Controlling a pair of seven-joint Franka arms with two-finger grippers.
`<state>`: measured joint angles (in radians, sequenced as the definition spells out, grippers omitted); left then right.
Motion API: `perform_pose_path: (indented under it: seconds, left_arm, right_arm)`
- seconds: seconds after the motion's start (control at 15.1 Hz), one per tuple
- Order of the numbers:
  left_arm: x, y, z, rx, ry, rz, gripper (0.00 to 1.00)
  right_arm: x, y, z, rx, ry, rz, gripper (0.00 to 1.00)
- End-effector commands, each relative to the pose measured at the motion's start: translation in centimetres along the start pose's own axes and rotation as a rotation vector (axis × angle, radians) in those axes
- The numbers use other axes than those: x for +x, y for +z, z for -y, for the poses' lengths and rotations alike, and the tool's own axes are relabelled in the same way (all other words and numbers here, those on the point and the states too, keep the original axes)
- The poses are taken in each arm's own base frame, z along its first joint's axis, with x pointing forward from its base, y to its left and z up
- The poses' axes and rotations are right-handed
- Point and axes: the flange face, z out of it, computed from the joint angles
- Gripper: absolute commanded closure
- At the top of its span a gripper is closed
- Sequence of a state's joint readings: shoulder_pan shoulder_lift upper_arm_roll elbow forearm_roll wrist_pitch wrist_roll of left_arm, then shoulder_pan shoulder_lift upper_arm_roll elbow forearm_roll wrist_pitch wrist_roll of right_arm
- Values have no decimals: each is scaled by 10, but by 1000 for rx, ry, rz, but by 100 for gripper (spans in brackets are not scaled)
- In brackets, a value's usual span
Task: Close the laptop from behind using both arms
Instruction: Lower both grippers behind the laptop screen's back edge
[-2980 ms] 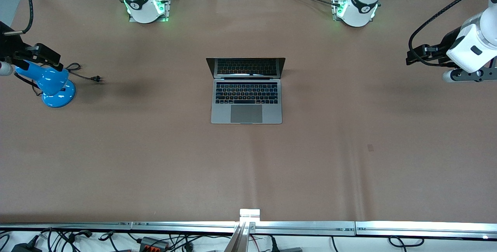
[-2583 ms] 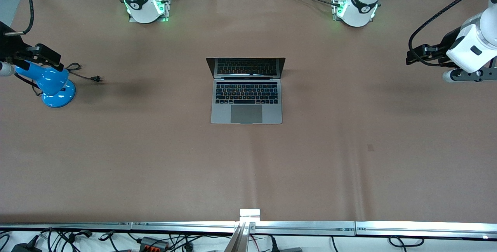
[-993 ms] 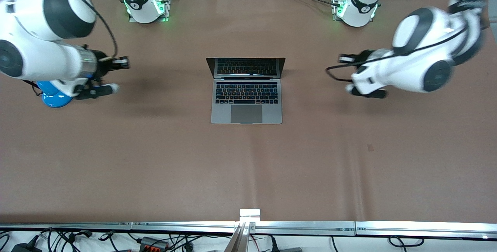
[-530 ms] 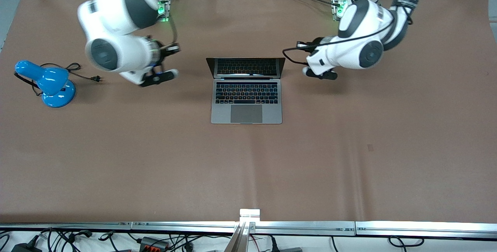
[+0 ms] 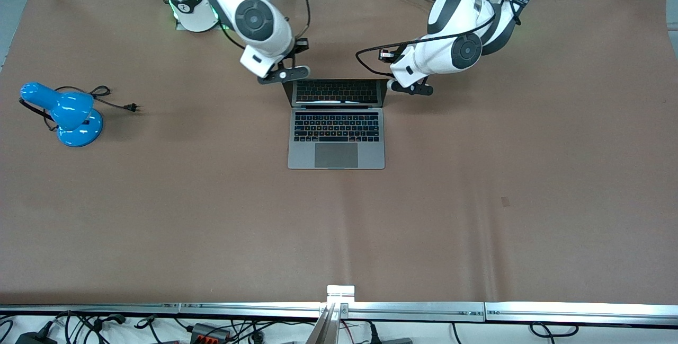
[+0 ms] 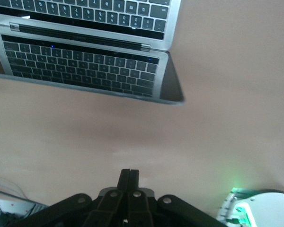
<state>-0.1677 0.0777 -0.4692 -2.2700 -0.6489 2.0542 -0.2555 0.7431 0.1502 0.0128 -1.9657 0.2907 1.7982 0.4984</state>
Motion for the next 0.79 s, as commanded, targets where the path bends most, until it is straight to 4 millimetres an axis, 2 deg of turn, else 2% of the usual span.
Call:
perform_pose_path:
  seconds: [0.0, 0.13, 0.4, 0.6, 0.73]
  left_arm:
    - [6, 3, 2, -23, -22, -9, 100]
    - [14, 4, 1, -35, -26, -17, 100]
    - [36, 8, -4, -65, -35, -27, 100]
    - [59, 1, -14, -104, -37, -27, 100]
    - [67, -3, -15, -116, -38, -31, 100]
  right_arm:
    - [11, 5, -3, 24, 39, -30, 100]
    - [15, 10, 2, 31, 34, -50, 100]
    - [34, 26, 5, 37, 44, -86, 100]
    - [45, 28, 4, 33, 47, -111, 100]
    - [55, 27, 0, 10, 40, -147, 100]
